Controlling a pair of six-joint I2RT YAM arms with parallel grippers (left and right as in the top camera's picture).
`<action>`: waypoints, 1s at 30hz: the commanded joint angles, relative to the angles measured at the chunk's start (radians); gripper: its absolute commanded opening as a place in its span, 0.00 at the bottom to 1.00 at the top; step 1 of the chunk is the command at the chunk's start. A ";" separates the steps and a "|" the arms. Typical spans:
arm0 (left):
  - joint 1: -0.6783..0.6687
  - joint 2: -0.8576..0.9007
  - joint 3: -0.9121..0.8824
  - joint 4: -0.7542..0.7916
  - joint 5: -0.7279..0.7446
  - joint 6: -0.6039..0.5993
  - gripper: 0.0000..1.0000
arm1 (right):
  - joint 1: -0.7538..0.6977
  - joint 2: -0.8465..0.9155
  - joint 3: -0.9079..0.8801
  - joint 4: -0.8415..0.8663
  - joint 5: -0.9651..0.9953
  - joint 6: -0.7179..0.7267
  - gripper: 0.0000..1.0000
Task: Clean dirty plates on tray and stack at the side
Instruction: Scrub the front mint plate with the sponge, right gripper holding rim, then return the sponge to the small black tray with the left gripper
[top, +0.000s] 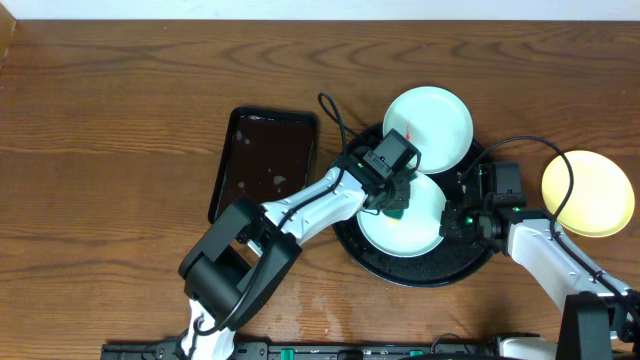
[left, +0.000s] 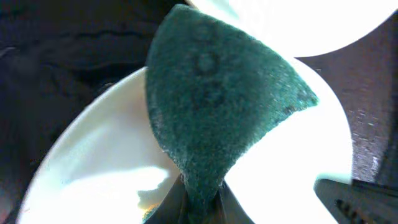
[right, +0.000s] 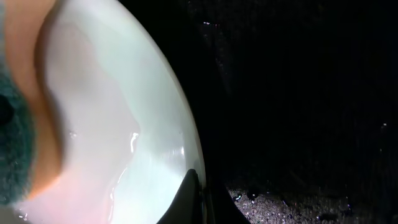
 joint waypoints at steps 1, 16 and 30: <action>0.003 0.025 -0.005 0.023 0.077 0.013 0.10 | -0.009 0.016 -0.021 -0.021 0.109 -0.010 0.01; 0.002 0.035 -0.005 -0.369 0.076 0.101 0.09 | -0.009 0.016 -0.021 -0.022 0.109 -0.010 0.01; 0.035 -0.088 0.005 -0.421 -0.302 0.070 0.07 | -0.009 0.016 -0.021 -0.022 0.109 -0.010 0.01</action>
